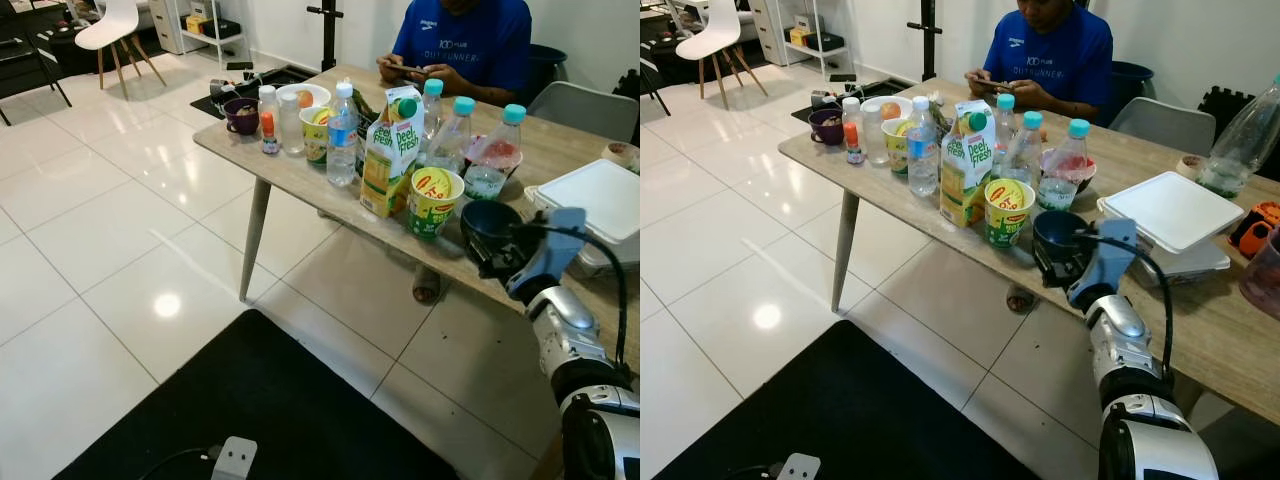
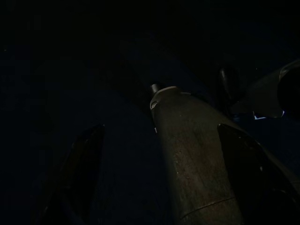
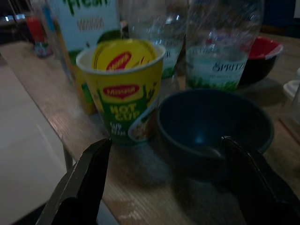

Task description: Restocking fridge

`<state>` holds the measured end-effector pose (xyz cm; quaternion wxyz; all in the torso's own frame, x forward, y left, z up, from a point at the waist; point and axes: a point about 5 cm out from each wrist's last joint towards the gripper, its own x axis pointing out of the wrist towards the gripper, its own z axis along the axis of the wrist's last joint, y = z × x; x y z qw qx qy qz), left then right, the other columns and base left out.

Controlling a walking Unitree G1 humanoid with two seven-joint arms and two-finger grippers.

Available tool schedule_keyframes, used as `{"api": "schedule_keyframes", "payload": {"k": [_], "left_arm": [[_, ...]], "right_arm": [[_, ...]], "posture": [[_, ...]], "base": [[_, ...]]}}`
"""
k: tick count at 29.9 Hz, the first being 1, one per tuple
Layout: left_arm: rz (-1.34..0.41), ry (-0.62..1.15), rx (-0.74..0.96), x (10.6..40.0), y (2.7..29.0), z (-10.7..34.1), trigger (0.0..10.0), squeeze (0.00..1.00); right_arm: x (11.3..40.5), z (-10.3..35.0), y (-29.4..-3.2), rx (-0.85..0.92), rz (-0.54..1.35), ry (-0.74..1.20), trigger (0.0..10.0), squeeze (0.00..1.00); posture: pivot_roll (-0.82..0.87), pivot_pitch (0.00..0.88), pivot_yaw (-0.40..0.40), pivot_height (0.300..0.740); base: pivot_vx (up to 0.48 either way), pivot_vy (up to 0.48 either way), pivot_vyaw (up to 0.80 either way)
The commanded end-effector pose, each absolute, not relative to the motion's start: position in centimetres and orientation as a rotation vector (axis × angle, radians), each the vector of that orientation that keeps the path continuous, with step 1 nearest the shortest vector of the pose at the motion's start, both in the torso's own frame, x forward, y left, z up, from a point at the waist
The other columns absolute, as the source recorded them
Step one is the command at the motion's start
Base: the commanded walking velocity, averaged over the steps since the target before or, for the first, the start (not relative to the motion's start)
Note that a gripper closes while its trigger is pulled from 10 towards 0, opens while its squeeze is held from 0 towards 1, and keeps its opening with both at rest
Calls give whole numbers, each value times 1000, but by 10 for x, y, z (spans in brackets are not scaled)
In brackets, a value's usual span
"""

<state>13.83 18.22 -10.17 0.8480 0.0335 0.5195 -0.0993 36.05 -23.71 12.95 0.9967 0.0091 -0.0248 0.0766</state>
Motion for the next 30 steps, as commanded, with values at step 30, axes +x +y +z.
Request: {"api": "schedule_keyframes", "payload": {"k": [30], "left_arm": [[-186,1176,93,102,211,-108,10000,0]], "right_arm": [[362,132,-250,-51,27,-37,10000,0]], "posture": [[35,132,37,740]], "base": [[0,0,0]]}}
